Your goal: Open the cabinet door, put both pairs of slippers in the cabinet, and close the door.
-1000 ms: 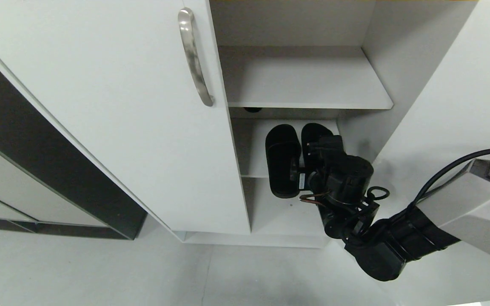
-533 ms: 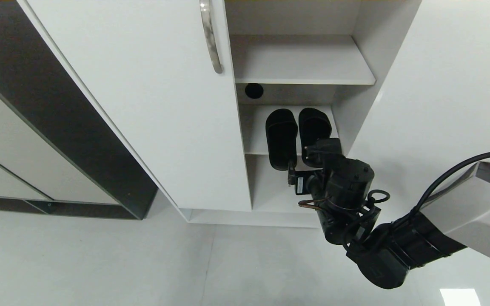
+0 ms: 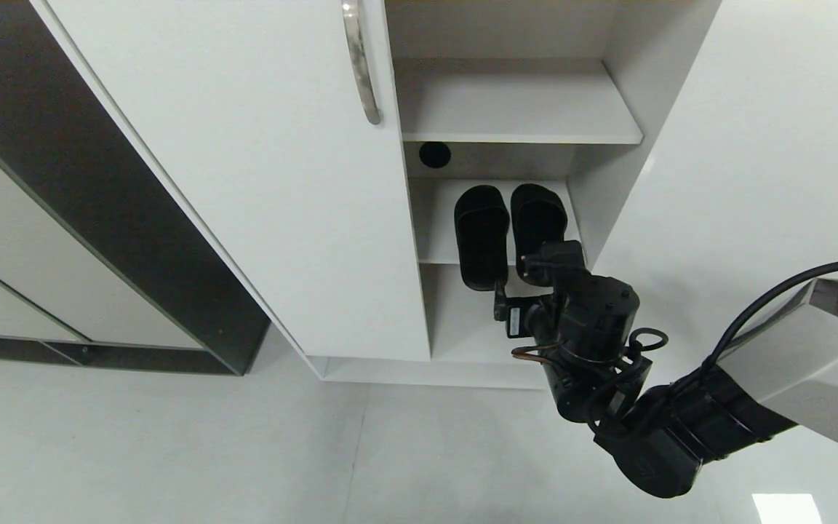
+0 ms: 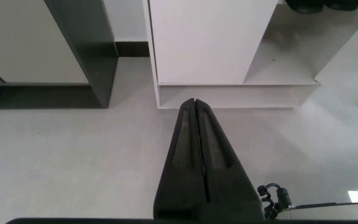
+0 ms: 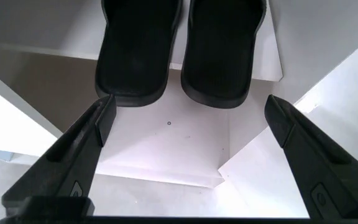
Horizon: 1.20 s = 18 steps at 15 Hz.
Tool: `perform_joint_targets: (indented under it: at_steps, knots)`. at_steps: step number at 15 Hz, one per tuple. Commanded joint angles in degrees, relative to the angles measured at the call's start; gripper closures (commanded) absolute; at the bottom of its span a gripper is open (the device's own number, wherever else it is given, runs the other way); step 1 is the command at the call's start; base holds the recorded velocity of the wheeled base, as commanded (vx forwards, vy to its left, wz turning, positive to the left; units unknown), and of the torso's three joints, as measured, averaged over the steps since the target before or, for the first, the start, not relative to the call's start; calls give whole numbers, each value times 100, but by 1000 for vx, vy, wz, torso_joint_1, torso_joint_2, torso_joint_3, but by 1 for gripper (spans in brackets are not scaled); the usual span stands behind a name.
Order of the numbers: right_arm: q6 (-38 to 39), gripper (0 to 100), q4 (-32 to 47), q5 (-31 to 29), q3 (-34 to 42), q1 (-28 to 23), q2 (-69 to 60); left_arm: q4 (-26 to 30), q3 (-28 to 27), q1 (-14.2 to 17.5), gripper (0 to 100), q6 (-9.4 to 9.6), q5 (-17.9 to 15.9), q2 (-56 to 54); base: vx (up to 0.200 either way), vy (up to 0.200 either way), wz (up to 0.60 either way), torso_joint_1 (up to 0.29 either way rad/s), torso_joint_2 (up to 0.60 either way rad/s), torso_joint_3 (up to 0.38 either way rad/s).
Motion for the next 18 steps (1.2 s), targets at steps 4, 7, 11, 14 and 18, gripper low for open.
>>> perform_joint_targets:
  at_steps: [4,7,11,14,18]
  knots:
    - [0,0,-6,-1,0,24,-18,6,0,1,100,0,0,8,0,0,0,0,0,0]
    - [-9,0,-6,-1,0,50,-18,-2,0,1,100,0,0,8,0,0,0,2,2,165]
    - [-9,0,3,-1,0,50,-18,-2,0,1,100,0,0,8,0,0,0,4,2,201]
    - [-9,0,3,8,26,59,-36,-2,0,1,100,0,0,8,0,0,0,2,-1,204]
    - [-18,0,30,17,158,138,-212,-2,0,1,100,0,0,8,0,0,0,0,-1,203]
